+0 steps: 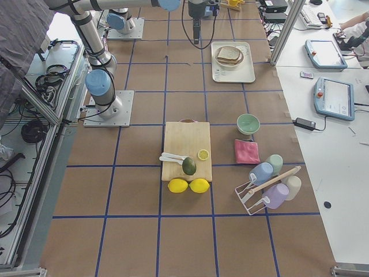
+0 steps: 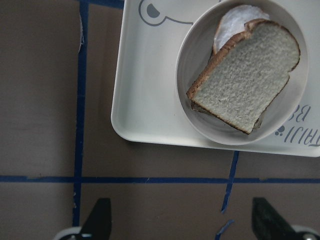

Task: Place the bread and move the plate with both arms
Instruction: 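Release the plate and raise the left gripper away from the tray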

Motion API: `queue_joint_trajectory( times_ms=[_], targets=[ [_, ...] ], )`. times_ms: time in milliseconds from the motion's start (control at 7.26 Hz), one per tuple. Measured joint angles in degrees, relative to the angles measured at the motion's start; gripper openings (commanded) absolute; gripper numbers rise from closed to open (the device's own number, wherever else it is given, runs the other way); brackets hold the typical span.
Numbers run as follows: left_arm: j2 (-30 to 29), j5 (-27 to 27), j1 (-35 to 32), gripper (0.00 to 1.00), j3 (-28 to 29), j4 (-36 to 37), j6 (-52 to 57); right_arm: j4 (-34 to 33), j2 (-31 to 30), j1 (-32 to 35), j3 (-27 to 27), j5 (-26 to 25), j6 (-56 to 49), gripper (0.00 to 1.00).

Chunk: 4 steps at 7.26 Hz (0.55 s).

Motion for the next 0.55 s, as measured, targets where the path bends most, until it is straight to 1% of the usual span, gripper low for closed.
queue_joint_trajectory(
  times_ms=[138,275,413,551],
  targets=[
    [4.7,1.96,-0.05,1.0,-1.87,-3.16,0.66,0.0,-0.01,0.01,0.02,0.01,-0.02,1.0],
    [9.04,4.4,-0.06,1.0,-4.28,-4.5,1.91,-0.01,-0.01,0.01,0.04,0.03,-0.04,1.0],
    [12.24,5.83,0.05,1.0,-6.25,-4.64,3.38,0.02,0.0,0.0,0.1,0.02,-0.08,1.0],
    [14.06,6.58,0.22,1.0,-7.34,-3.91,4.34,0.03,0.01,-0.01,0.15,0.01,-0.12,1.0]
  ],
)
